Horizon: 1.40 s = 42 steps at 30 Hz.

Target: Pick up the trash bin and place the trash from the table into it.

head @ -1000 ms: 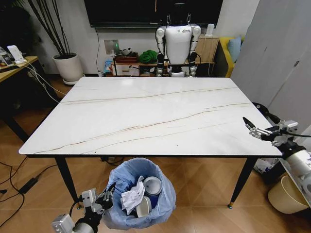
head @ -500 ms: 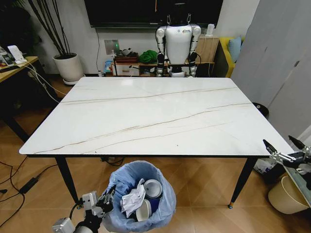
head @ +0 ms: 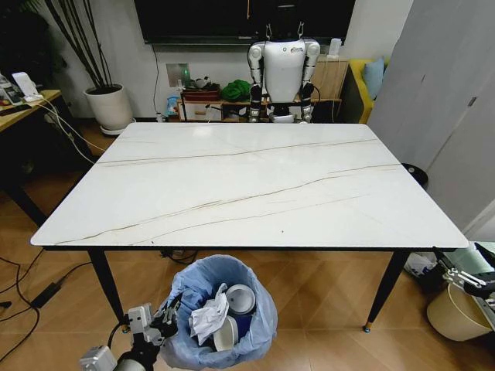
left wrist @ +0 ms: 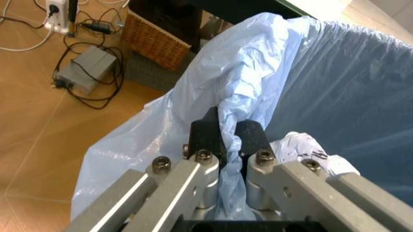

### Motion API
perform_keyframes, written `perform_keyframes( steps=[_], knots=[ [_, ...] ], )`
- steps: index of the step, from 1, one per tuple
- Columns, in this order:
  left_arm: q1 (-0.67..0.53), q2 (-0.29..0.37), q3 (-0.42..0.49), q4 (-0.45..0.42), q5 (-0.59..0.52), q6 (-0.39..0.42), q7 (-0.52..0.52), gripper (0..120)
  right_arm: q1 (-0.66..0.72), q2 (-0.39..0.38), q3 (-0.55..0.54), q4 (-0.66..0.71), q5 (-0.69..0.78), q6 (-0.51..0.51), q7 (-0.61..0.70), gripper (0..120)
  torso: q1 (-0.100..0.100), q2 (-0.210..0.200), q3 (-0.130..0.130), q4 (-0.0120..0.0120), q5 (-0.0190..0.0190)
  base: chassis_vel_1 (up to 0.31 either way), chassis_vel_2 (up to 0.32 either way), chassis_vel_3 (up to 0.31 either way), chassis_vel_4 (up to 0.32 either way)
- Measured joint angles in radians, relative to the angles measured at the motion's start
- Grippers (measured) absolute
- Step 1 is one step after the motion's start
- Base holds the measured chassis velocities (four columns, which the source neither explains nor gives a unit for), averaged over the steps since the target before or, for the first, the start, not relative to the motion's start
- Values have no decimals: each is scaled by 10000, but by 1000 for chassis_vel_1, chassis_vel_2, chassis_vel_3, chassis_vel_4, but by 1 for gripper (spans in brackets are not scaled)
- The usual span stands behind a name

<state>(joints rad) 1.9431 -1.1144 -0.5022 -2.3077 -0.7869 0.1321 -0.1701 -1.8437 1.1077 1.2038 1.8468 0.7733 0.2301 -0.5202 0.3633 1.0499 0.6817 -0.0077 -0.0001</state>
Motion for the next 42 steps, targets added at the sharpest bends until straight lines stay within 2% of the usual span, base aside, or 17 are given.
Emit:
perform_keyframes(
  steps=[9, 17, 24, 26, 30, 42],
  knots=[
    [-47, 26, 2, 28, -36, -7, -8, 0, -7, 759, -47, -57, -240, 113, -61, 100, 1, 0, 0, -1, 4, 0, 0, 0, 0],
    [-12, 5, 26, 78, -52, 30, -8, 0, 4, 778, -66, -57, -248, 117, -63, 100, 1, 0, 0, 1, 1, 0, 0, 0, 0],
    [-26, -15, -58, 397, 765, -14, -194, 0, 8, 764, -74, -57, -249, 117, -63, 100, 1, -1, 0, 1, 1, 0, 0, 0, 0],
    [-23, -52, -102, 593, 1459, -385, -453, 0, 9, 759, -75, -57, -248, 117, -63, 100, 1, -2, 0, 1, -1, 0, 0, 0, 0],
    [18, -91, -167, 661, 1926, -495, -527, 0, 10, 751, -78, -56, -248, 117, -63, 100, 1, -2, 0, 2, -1, 0, 0, 0, 0],
    [-149, -236, -68, 991, 2447, -683, -819, 0, 11, 743, -85, -51, -247, 115, -60, 100, 1, -2, 1, 1, -1, 0, 0, 0, 0]
  ],
)
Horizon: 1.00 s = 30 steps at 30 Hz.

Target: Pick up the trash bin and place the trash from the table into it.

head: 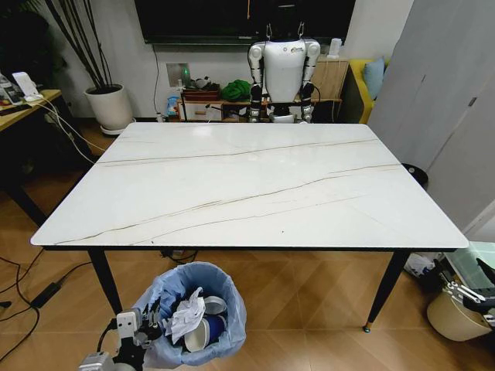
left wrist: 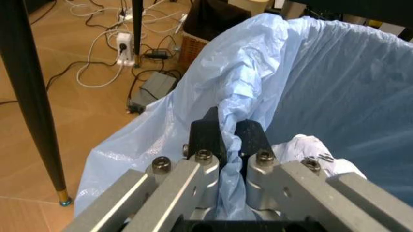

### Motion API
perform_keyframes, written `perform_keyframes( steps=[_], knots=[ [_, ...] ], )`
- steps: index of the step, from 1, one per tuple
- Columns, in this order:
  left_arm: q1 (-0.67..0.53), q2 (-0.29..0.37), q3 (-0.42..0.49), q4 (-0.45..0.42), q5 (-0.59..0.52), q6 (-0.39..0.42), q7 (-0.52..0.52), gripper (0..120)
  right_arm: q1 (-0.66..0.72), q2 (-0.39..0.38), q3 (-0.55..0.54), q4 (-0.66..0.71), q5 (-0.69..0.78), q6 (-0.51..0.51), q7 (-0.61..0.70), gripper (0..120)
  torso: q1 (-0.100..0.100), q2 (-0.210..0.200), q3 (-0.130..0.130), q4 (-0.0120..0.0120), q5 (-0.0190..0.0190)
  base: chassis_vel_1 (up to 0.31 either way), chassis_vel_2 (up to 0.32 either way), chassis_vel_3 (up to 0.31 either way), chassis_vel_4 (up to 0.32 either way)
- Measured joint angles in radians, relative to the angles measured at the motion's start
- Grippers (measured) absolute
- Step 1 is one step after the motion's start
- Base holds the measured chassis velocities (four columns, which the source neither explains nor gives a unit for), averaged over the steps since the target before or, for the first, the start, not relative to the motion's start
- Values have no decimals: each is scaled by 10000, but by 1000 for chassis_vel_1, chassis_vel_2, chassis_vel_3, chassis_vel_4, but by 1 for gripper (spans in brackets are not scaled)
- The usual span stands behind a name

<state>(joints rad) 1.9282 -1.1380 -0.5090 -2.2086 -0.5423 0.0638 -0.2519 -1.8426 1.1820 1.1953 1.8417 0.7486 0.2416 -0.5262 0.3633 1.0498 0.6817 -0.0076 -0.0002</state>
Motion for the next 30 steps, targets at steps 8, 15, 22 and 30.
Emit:
perform_keyframes(
  steps=[8, 15, 22, 30],
  knots=[
    [-17, -43, 44, 57, 114, -81, -74, 0, 1, -5, 0, 5, 2, -5, 4, 100, 0, 0, 0, 0, 2, 0, 0, 0, 0],
    [35, -81, 65, -20, 136, -138, -51, 0, 1, -6, -1, 6, 5, -8, 8, 100, 0, 0, 0, 0, 2, 0, 0, 0, 0],
    [70, -97, 129, -60, 110, -146, -9, 0, 1, -6, 0, 6, 7, -9, 12, 100, 0, 0, 0, 0, 2, 0, 0, 0, 0],
    [77, -148, 171, -78, 81, -164, 35, 0, 1, -6, -1, 7, 9, -9, 14, 100, -73, -154, -81, 0, 2, 0, 0, 0, 0]
  ],
)
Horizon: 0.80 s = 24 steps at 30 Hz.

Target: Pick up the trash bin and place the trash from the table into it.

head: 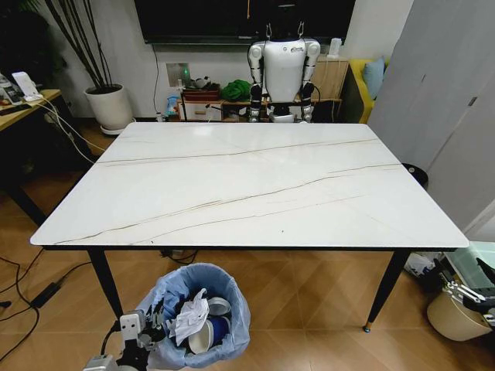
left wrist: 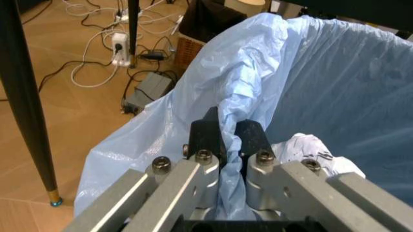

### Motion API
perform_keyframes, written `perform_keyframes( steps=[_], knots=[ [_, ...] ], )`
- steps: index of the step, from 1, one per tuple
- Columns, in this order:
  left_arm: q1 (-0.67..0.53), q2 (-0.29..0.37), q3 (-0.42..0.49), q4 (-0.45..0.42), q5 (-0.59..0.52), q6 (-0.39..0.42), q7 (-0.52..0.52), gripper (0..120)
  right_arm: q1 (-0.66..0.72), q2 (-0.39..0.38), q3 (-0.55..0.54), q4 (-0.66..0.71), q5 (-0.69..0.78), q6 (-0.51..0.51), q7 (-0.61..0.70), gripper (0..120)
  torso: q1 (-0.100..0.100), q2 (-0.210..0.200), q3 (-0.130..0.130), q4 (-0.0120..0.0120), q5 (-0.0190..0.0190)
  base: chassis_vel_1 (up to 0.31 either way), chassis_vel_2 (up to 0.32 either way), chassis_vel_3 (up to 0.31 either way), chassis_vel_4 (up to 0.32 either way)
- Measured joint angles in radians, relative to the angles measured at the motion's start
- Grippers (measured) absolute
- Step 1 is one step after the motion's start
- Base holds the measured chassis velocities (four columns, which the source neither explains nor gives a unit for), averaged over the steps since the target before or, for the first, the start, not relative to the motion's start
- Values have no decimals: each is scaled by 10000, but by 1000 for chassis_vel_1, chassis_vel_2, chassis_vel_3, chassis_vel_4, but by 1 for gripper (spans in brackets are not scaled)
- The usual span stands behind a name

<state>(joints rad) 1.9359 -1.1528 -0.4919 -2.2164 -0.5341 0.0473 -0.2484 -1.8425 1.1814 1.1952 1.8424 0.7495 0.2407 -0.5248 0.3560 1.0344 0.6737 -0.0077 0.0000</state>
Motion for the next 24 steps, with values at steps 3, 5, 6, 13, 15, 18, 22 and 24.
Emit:
perform_keyframes(
  steps=[3, 5, 6, 13, 15, 18, 22, 24],
  knots=[
    [-3, 0, 0, 0, -22, -6, 2, 0, 1, 0, 0, 0, 0, 0, 0, 100, -32, -66, -35, 0, 0, 0, 0, 0, 0],
    [-10, -4, 4, 0, -35, -7, 3, 0, 1, 0, 0, 0, 0, 0, 0, 100, -60, -132, -73, 0, 0, 0, 0, 0, 0],
    [-10, -4, 4, 0, -35, -7, 3, 0, 1, 0, 0, 0, 0, 0, 0, 100, -60, -132, -73, 0, 0, 0, 0, 0, 0],
    [-45, -24, 46, 64, -65, -7, 10, 0, 0, -1, -1, 0, 0, 0, 0, 100, -188, -428, -240, 0, 0, 0, 0, 0, 0],
    [-55, -26, 48, 71, -75, -7, 14, 0, 1, -1, 0, 0, 1, 0, 0, 100, -217, -491, -273, 0, 0, 0, 0, 0, 0],
    [-82, -38, 52, 78, -104, -7, 18, 0, 1, -1, 0, 0, 0, 0, 0, 100, -288, -643, -352, 0, 0, 0, 0, 0, 0],
    [-103, -49, 58, 110, -124, -7, 21, 0, 1, -1, -1, 0, 1, 0, 1, 100, -356, -795, -439, 0, 0, 0, 0, 0, 0],
    [-110, -56, 71, 132, -128, -4, 21, 0, 0, -1, -1, 0, 0, 0, 1, 100, -395, -895, -497, 0, 0, 0, 0, 0, 0]
  ],
)
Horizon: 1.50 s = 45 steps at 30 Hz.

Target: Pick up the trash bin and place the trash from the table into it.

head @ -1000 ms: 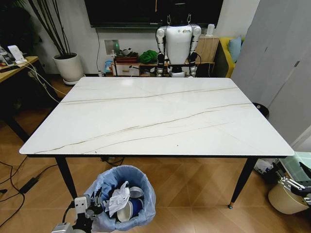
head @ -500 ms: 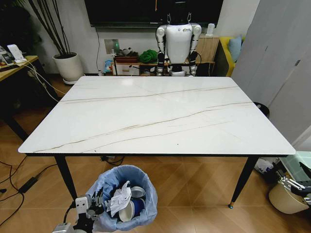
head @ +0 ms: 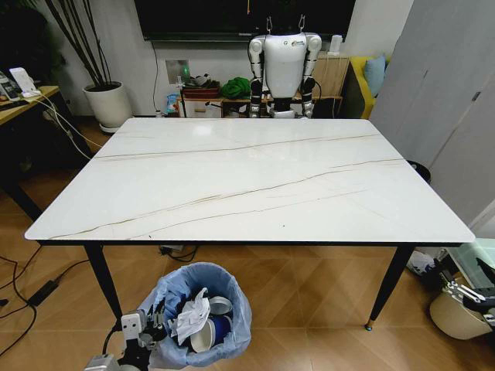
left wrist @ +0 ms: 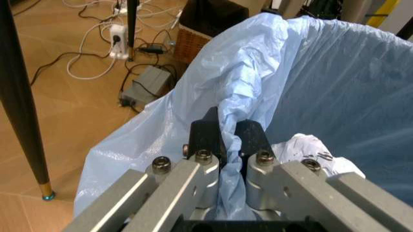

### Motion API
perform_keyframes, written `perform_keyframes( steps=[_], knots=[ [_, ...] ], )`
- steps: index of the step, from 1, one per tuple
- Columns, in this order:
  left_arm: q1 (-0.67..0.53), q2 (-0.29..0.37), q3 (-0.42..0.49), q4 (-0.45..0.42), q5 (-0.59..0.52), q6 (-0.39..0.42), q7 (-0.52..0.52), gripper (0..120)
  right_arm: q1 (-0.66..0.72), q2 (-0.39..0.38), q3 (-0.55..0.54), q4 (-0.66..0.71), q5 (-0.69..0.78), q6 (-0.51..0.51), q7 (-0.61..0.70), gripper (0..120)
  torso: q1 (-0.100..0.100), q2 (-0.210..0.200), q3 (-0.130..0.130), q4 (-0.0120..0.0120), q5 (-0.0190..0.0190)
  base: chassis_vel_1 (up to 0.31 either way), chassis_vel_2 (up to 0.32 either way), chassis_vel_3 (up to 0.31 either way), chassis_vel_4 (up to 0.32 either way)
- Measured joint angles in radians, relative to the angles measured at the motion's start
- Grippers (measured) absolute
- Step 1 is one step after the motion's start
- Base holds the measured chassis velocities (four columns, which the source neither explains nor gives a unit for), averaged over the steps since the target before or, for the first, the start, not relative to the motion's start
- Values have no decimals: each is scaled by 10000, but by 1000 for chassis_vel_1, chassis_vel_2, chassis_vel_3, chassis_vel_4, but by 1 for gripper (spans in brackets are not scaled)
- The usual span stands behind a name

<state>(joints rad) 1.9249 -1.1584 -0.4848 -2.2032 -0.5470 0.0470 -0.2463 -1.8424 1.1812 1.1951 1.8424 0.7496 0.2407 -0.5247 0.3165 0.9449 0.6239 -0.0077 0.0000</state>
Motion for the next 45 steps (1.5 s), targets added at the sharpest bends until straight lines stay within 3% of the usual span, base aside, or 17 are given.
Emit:
perform_keyframes(
  steps=[45],
  knots=[
    [33, -148, 86, 6, -100, 28, 36, 0, 0, 0, 0, 0, 0, 0, 0, 100, -895, -2056, -1161, 0, 0, 0, 0, 0, 0]
  ],
)
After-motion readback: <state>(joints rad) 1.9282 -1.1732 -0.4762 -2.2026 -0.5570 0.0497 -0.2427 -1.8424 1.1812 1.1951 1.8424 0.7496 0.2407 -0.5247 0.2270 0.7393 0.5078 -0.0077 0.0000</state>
